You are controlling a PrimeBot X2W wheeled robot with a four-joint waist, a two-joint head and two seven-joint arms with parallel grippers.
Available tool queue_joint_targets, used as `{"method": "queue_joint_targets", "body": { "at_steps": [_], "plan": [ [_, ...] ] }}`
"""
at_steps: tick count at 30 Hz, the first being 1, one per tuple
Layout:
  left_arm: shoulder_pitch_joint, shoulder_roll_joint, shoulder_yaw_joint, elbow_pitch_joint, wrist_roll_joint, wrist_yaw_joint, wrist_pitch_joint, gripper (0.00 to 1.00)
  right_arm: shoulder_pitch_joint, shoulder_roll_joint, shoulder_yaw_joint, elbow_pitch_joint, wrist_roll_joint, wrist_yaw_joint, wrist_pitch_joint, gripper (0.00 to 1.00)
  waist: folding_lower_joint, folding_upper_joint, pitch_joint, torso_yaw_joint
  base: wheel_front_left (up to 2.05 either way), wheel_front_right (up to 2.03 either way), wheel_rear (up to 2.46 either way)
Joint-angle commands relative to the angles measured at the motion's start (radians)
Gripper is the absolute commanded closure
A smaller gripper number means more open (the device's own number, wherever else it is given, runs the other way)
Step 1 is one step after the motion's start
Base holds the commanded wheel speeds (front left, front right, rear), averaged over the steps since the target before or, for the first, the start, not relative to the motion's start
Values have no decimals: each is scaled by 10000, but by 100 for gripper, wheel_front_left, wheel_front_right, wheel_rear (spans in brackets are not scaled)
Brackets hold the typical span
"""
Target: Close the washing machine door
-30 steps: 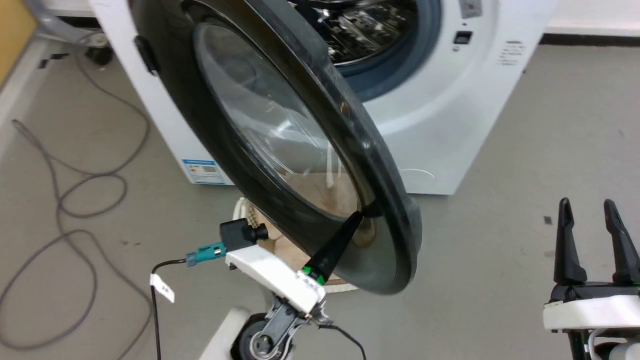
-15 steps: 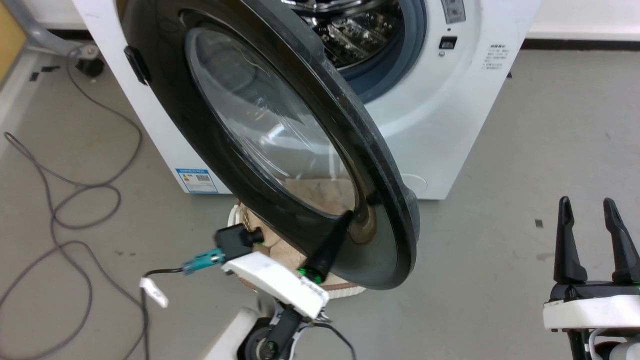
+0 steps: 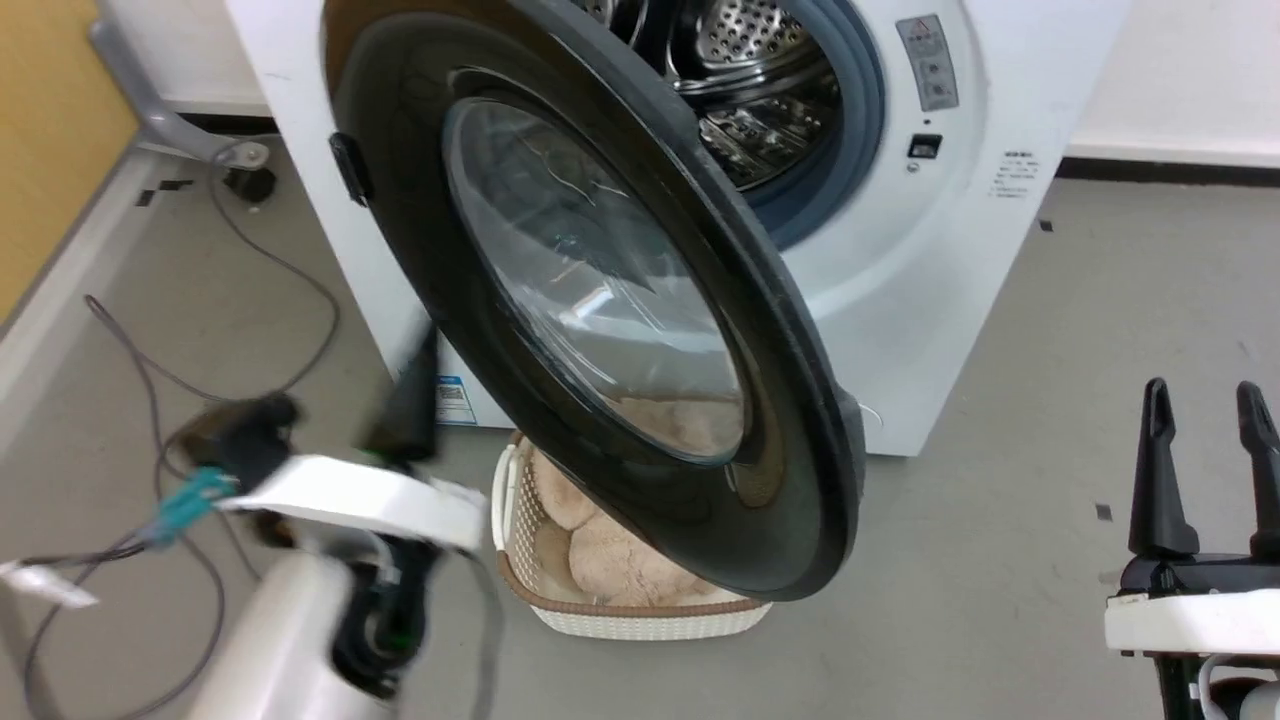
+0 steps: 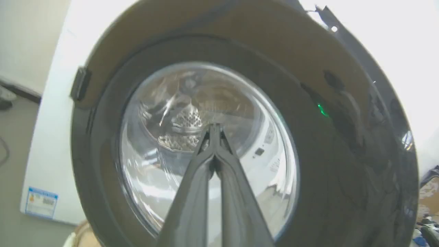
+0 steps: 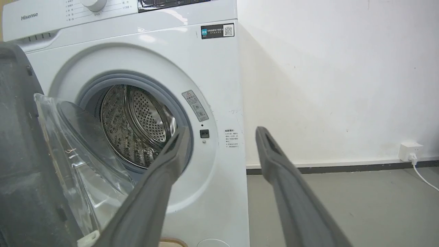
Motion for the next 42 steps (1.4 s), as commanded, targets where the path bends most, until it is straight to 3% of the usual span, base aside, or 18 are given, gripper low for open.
{"method": "queue_joint_targets", "body": {
  "at_steps": [1, 5, 6, 7, 12, 19, 20, 21, 22, 23, 31, 34, 42],
  "plan": [
    [216, -130, 394, -259, 690, 239, -41, 100, -19, 28, -10, -95, -45, 8, -46, 0, 0, 0, -52, 54, 0, 0, 0],
    [880, -297, 1570, -1303, 3498, 1068, -43, 100, -209, 28, -25, -370, -154, 8, -46, 0, 0, 0, -137, 146, 0, 0, 0],
    [1066, -327, 1736, -1505, 4098, 1259, -43, 59, -272, 28, -46, -460, -167, 8, -46, 0, 0, 0, -152, 168, 0, 0, 0],
    [1241, -372, 1917, -1690, 4626, 1479, -43, 0, -333, 28, -60, -548, -179, 8, -46, 0, 0, 0, -169, 196, 0, 0, 0],
    [2066, -337, 2202, -2106, 6658, 2138, -44, 0, -750, 28, -4, -1044, -268, 8, -46, 0, 0, 0, -201, 320, 0, 0, 0],
    [2863, -655, 2318, -2339, 7425, 2210, -44, 0, -1547, 28, 268, -2001, 363, 8, -46, 0, 0, 0, -165, 580, 0, 0, 0],
    [2954, -656, 2313, -2352, 7565, 2213, -44, 0, -1653, 28, 333, -2172, 634, 8, -46, 16, 0, 0, -154, 620, 0, 0, 0],
    [3040, -665, 2294, -2362, 7705, 2221, -44, 0, -1753, 28, 425, -2347, 944, 8, -46, 55, 0, 0, -146, 659, 0, 0, 0],
    [3116, -731, 2297, -2372, 7756, 2233, -45, 0, -1856, 28, 539, -2518, 1217, 8, -46, 74, 0, 0, -132, 707, 0, 0, 0],
    [3181, -795, 2308, -2384, 7787, 2233, -45, 0, -1951, 28, 673, -2681, 1456, 8, -46, 100, 0, 0, -122, 751, 0, 0, 0],
    [3383, -1065, 2405, -2374, 8016, 2097, -45, 0, -2373, -28, 2799, -3721, 2668, 8, -46, 100, 0, 0, -45, 1049, 0, 0, 0],
    [3420, -1109, 2474, -2387, 8125, 2087, -45, 0, -2439, -487, 3928, -3805, 2906, 8, -46, 100, 0, 0, 1, 1097, 0, 0, 0],
    [3445, -1220, 2547, -2357, 8290, 2034, -45, 0, -2559, -2444, 6958, -2919, 2584, 8, -46, 100, 0, 0, 81, 1119, 0, 0, 0]
  ]
}}
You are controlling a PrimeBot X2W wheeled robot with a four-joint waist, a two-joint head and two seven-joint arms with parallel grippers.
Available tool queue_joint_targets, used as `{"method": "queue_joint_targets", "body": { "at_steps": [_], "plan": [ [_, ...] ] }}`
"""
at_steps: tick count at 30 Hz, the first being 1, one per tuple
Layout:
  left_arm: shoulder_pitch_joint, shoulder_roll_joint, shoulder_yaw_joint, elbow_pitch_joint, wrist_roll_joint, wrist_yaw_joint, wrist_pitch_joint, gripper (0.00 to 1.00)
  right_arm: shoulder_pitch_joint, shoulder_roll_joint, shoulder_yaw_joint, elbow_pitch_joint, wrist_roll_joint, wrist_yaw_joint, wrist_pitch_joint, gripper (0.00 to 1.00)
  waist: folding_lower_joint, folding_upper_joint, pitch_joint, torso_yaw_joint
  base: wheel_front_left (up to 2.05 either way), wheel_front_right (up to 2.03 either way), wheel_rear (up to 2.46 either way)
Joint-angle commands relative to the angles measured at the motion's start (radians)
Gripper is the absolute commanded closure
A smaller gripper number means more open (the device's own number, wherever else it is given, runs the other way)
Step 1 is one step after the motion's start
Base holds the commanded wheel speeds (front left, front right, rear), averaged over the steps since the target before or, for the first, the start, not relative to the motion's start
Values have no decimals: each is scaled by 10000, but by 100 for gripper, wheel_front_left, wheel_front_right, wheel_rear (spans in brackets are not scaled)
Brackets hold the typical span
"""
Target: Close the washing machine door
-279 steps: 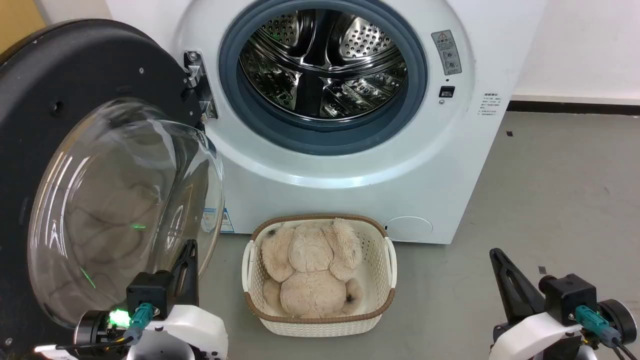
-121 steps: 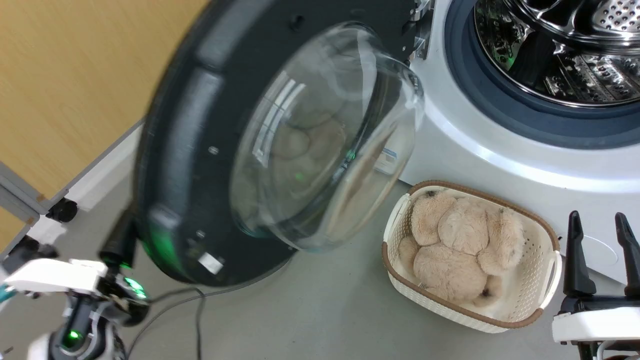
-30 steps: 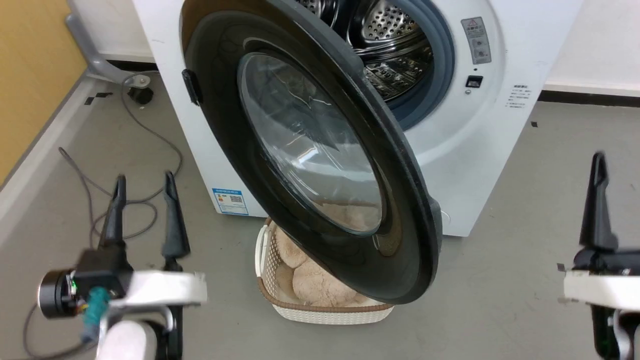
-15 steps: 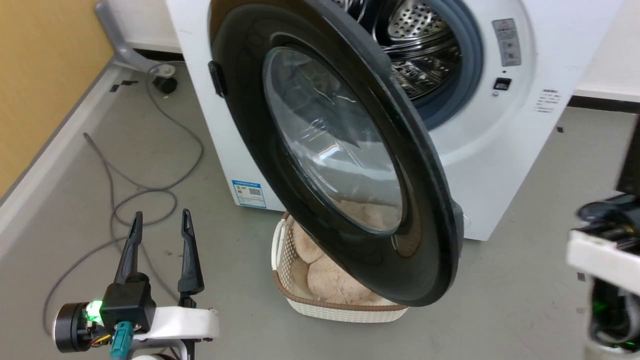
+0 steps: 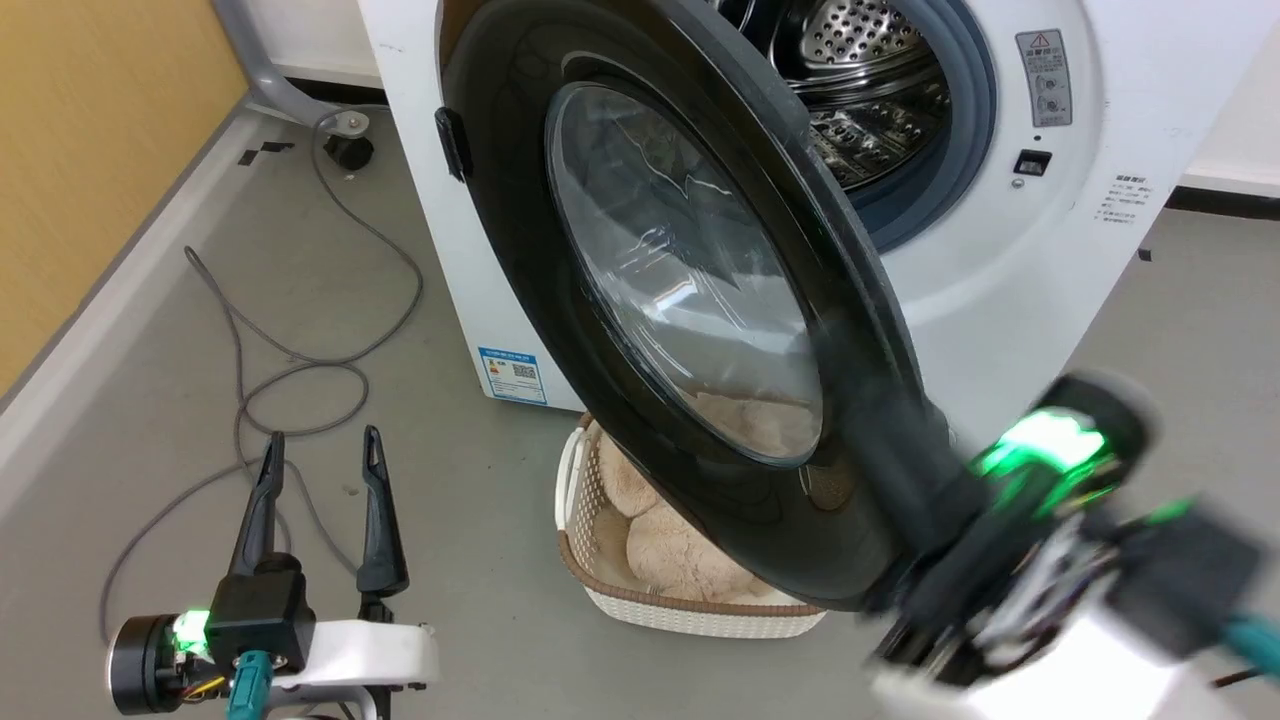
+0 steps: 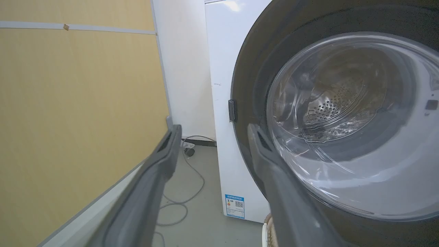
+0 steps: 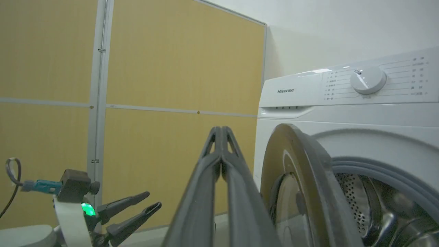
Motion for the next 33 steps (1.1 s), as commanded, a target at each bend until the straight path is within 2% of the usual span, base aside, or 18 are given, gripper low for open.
{"method": "queue_joint_targets", "body": {
  "at_steps": [1, 2, 4, 8, 12, 21, 33],
  "plan": [
    [127, -60, 30, -4, 80, -41, -43, 0, -134, -256, 479, 226, -67, 8, -44, 100, 0, 0, 4, -19, 0, 0, 0],
    [127, -60, 30, -4, 80, -41, -43, 0, -134, -256, 479, 226, -67, 8, -44, 100, 0, 0, 4, -19, 0, 0, 0],
    [153, -98, 56, 6, 111, -40, -43, 0, -166, -823, 1443, 834, -264, 8, -44, 100, 0, 0, 19, -61, 0, 0, 0],
    [163, -132, 96, 9, 139, -56, -43, 0, -28, -1311, 2393, 1881, -407, 8, -44, 100, 0, 0, 42, -122, 0, 0, 0],
    [161, -159, 138, -14, 163, -71, -43, 0, 232, -1498, 2635, 2706, -384, 8, -44, 100, 0, 0, 103, -197, 0, 0, 0],
    [88, -209, 137, -82, 249, -80, -43, 0, 669, -1502, 1793, 3619, -487, 8, -44, 100, 0, 0, 371, -465, 0, 0, 0],
    [-394, -294, -88, -154, 325, -80, -43, 0, 339, -1286, -251, 4296, -735, 8, -44, 100, 0, 0, 1174, -728, 0, 0, 0]
  ]
}}
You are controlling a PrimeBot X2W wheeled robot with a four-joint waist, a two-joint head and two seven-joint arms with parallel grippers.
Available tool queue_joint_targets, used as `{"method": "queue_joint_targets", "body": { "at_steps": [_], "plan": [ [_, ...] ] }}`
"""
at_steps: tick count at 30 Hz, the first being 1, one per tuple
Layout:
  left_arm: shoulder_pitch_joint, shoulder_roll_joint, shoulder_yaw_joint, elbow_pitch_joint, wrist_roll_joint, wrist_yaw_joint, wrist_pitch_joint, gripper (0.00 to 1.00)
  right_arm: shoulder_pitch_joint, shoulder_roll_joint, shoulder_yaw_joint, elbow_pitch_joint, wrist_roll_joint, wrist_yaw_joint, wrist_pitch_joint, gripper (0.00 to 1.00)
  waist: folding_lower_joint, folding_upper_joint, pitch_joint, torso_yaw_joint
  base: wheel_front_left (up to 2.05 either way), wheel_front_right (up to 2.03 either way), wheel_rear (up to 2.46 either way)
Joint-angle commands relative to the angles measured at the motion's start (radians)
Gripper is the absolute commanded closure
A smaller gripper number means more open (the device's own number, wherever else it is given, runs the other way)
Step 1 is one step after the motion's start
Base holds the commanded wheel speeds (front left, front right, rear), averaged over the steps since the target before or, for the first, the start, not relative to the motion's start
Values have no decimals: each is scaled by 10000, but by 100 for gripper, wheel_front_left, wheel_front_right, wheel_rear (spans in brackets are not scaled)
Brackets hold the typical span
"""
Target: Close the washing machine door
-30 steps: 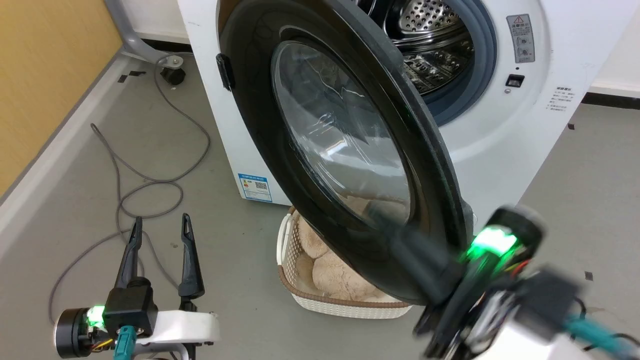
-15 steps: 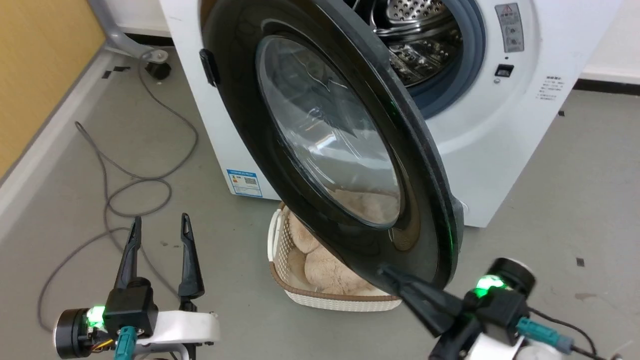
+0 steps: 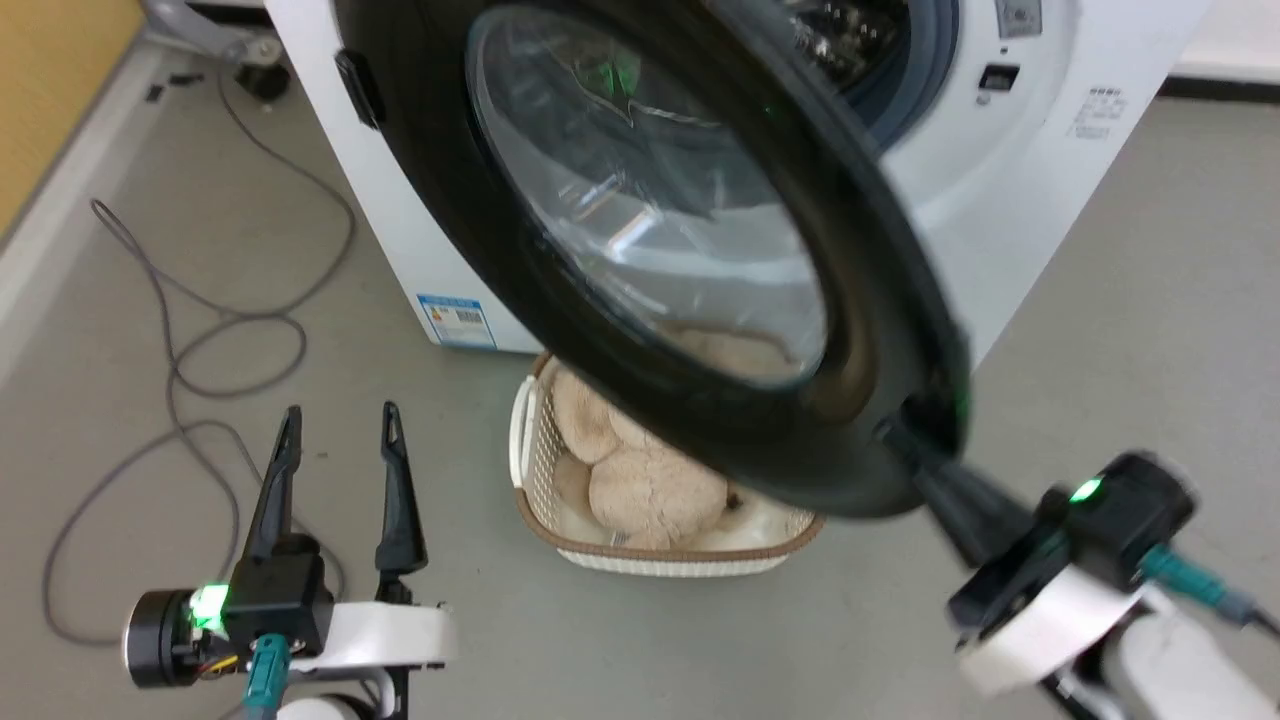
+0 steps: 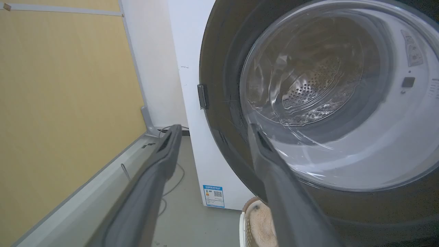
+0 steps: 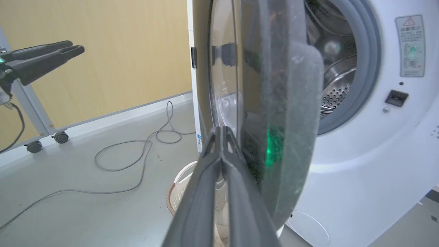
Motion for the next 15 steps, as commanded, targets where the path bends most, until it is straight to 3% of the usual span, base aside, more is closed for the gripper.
{"method": "queue_joint_targets", "body": {
  "at_steps": [1, 15],
  "plan": [
    [-192, -30, -36, -42, 71, 7, -43, 0, -253, 0, -204, 87, -3, -19, -46, 100, -1, 0, 177, -26, 0, 0, 0],
    [-1388, -141, -356, -259, 35, 28, -43, 0, -3305, -388, -1777, 2202, -75, -19, -46, 100, -1, 0, 1967, 322, 0, 0, 0]
  ]
}}
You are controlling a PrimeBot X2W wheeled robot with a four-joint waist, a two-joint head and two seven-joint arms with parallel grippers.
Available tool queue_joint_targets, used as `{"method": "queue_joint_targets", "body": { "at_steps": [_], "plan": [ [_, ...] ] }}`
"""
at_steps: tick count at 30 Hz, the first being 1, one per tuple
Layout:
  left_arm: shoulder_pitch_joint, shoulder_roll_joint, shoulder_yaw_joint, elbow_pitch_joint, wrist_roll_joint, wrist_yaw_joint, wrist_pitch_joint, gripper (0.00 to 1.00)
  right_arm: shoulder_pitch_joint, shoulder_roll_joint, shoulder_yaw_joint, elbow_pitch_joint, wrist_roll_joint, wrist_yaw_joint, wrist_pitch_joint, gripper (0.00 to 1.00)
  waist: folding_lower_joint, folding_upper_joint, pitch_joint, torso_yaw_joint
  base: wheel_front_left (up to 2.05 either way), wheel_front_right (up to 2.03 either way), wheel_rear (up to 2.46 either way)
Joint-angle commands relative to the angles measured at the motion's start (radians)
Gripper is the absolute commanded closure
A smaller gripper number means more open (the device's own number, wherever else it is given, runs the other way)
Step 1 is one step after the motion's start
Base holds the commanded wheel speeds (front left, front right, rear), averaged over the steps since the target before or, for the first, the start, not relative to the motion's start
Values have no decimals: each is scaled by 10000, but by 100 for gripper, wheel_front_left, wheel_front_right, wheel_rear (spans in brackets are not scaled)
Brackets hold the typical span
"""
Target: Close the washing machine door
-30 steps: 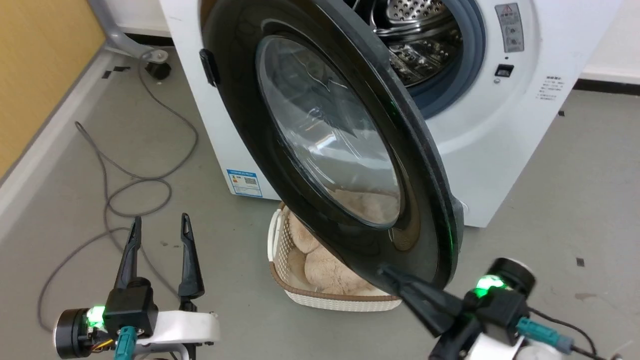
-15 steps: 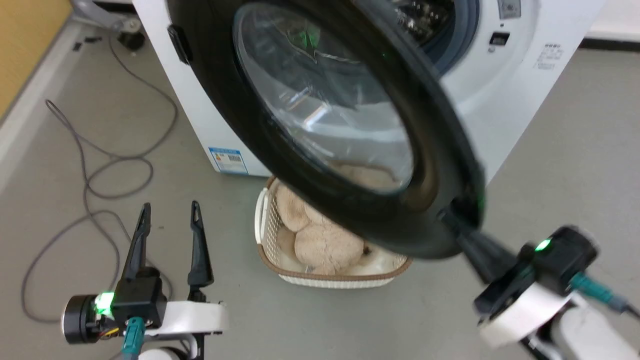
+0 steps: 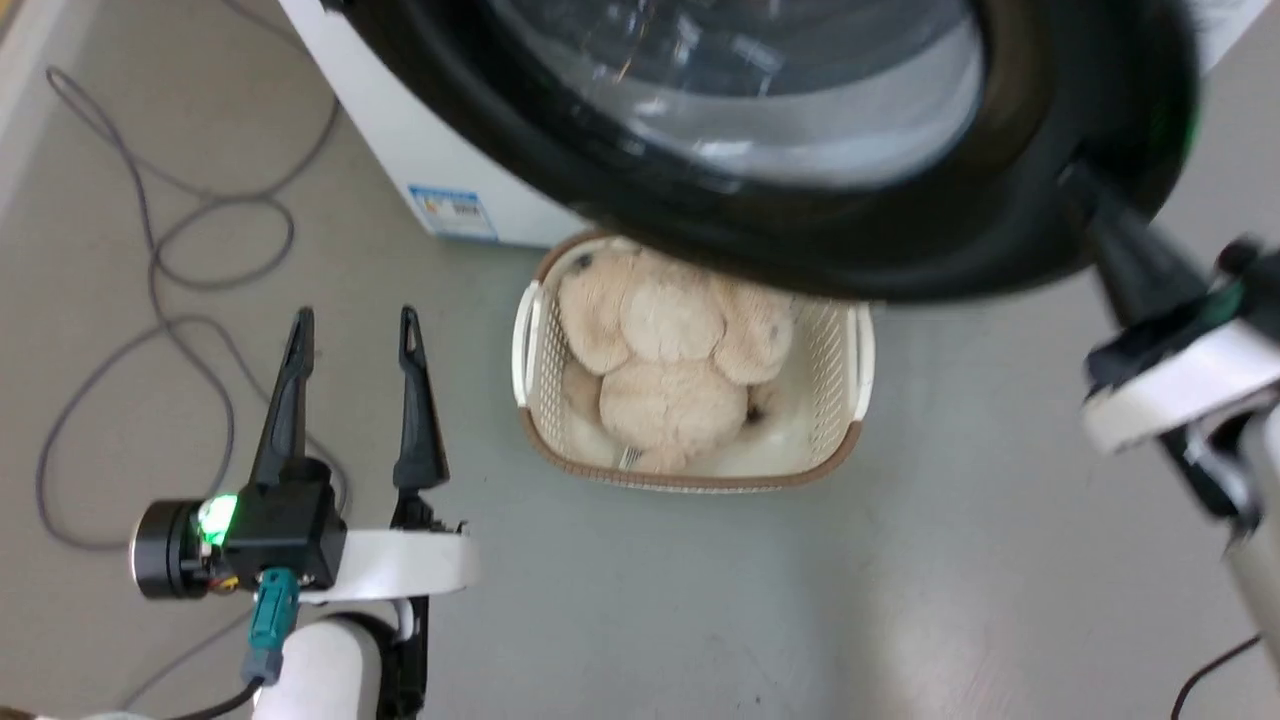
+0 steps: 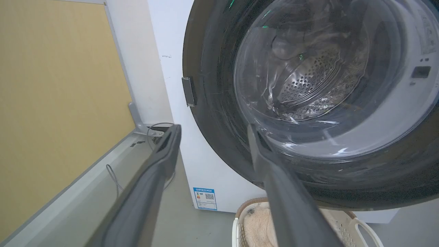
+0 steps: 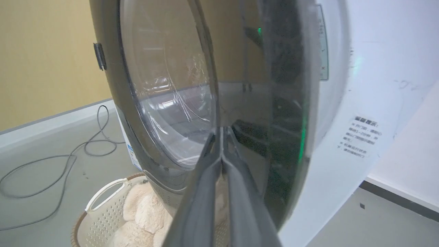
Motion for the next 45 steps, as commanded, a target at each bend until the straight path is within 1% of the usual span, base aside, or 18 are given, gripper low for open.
{"method": "queue_joint_targets", "body": {
  "at_steps": [1, 10, 16, 20, 23, 29, 32, 35, 37, 40, 43, 45],
  "plan": [
    [-211, -46, -27, -59, 34, 25, -43, 0, -350, -102, -115, 212, 49, -17, -46, 100, -1, 0, 339, 158, 0, 0, 0],
    [-743, -89, -102, -125, -2, 102, -43, 0, -2110, -368, -520, 1588, 53, -17, -46, 100, -1, 0, 1116, 428, 0, 0, 0],
    [-881, -118, -186, -110, -66, 186, -43, 0, -2919, -422, -772, 2254, -52, -17, -46, 100, -1, 0, 1344, 526, 0, 0, 0],
    [-914, -130, -185, -90, -88, 230, -43, 0, -3320, -342, -914, 2629, -154, -17, -46, 100, -1, 0, 1383, 525, 0, 0, 0],
    [-925, -136, -182, -62, -99, 252, -43, 0, -3489, -162, -1083, 2809, -249, -17, -46, 100, -1, 0, 1345, 512, 0, 0, 0],
    [-786, -143, -135, 61, -86, 246, -44, 0, -3183, 168, -1243, 3089, -627, -17, -46, 100, -1, 0, 933, 445, 0, 0, 0],
    [-635, -144, -72, 138, -67, 223, -44, 0, -2828, 324, -1453, 2817, -706, -17, -46, 100, -1, 0, 606, 347, 0, 0, 0],
    [-464, -121, 3, 226, -29, 187, -44, 0, -2284, 543, -2047, 2184, -957, -17, -46, 100, -1, 0, 198, 207, 0, 0, 0],
    [-329, -89, 79, 286, -10, 187, -44, 0, -1885, 808, -2689, 1511, -1195, -17, -46, 100, -1, 0, -87, 87, 0, 0, 0],
    [-135, -35, 164, 369, 21, 179, -44, 0, -1268, 1371, -3625, 364, -1625, -17, -46, 100, -1, 0, -489, -90, 0, 0, 0],
    [47, -1, 187, 460, 52, 155, -44, 0, -656, 1847, -4147, -676, -2116, -17, -46, 100, -1, 0, -864, -223, 0, 0, 0],
    [172, 19, 198, 512, 66, 148, -44, 0, -257, 2122, -4261, -1226, -2298, -17, -46, 100, -1, 0, -1086, -294, 0, 0, 0]
  ]
}}
